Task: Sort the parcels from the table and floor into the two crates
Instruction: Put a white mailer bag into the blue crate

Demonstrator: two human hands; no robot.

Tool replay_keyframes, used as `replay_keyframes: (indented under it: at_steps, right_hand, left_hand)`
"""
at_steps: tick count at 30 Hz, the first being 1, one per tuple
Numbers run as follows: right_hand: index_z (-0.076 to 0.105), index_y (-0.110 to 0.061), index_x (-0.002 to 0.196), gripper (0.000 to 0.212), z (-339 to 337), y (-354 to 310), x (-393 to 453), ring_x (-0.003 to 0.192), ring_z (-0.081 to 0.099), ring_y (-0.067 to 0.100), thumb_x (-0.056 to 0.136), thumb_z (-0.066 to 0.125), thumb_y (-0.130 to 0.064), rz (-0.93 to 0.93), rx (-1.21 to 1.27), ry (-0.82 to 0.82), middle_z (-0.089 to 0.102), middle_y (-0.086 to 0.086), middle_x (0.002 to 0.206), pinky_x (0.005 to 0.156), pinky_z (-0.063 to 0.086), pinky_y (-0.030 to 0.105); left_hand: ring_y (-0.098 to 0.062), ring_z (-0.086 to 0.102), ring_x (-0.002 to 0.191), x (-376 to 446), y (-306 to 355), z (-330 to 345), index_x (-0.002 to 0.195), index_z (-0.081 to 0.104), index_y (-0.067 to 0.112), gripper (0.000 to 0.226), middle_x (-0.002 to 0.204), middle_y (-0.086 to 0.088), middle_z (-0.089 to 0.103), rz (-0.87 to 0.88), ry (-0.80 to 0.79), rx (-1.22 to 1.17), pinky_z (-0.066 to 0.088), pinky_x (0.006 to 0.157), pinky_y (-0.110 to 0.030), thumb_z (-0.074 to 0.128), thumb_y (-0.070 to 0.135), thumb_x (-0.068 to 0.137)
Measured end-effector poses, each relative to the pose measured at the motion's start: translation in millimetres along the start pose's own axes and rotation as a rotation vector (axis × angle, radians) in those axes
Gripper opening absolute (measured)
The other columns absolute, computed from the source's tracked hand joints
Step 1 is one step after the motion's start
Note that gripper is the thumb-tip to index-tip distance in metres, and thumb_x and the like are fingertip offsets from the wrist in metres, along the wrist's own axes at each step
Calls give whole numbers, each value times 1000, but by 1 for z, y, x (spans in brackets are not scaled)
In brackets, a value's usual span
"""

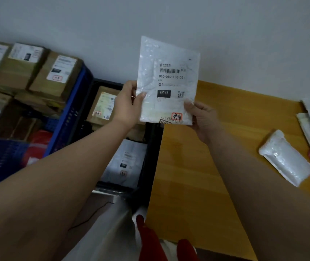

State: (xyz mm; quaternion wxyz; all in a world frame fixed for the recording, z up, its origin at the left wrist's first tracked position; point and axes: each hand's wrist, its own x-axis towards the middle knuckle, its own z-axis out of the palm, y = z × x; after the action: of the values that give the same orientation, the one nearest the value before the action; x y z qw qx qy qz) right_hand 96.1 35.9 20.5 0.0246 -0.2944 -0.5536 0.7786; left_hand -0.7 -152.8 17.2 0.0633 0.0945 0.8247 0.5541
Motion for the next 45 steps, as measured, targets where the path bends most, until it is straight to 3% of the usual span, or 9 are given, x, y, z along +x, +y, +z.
replay_keyframes:
  at_steps: [4,9,14,20,25,28,32,38,45]
  right_hand:
    - [70,-7,99,13,45,16,8,81,72,21,88,67,-14,12,-129,-64,74,6,94,68,61,35]
    - [67,-1,108,20,119,34,5,75,72,14,88,66,-4,-12,-266,-120,72,7,97,63,59,28]
    - [66,-5,101,13,224,60,10,73,71,7,90,61,0,-59,-332,-125,71,1,91,58,57,21]
    - [67,-10,92,14,388,125,20,83,69,20,89,62,3,-83,-430,-175,71,5,91,71,60,34]
    - [62,-12,89,11,472,166,17,95,68,32,88,65,-2,-30,-534,-144,69,16,99,81,58,48]
    - [49,-11,120,37,489,188,13,99,63,27,87,66,-6,18,-714,-100,63,6,99,85,55,50]
    - [6,-25,153,90,495,223,2,88,54,19,87,61,-2,74,-987,-253,53,0,103,73,51,37]
    - [38,-10,134,47,493,288,14,99,52,25,89,51,0,280,-1263,-354,50,16,125,82,50,34]
    - [48,-4,122,30,486,386,47,104,56,24,92,51,-4,510,-1380,-476,53,13,123,79,47,25]
  left_hand:
    - [1,57,75,-11,-31,-48,117,55,15,26,85,14,59,-29,56,63,44,65,-6,62,17,92]
    - [-17,63,88,-8,-71,-119,120,52,14,30,96,-4,65,-81,32,85,51,77,-26,63,18,92]
    - [-20,64,86,12,-123,-215,119,53,13,31,93,-3,66,-52,13,108,54,82,-36,65,15,90]
    - [-33,62,86,32,-195,-379,121,52,10,35,95,-15,65,-37,20,203,53,82,-44,62,8,87]
    - [2,58,69,44,-229,-465,125,49,21,39,89,15,60,-60,-28,271,48,65,-19,60,10,89]
    - [-1,57,69,41,-249,-478,132,44,22,46,90,16,55,-105,-98,308,44,62,-16,60,8,90]
    - [-10,56,76,26,-280,-471,149,26,27,71,95,8,57,-159,-290,381,46,70,-26,55,0,90]
    - [-28,49,115,14,-350,-446,149,27,26,67,138,-12,39,-277,-610,619,45,93,-38,52,2,91]
    - [-30,53,112,18,-448,-405,144,35,20,58,135,-10,40,-302,-847,873,45,84,-35,53,7,91]
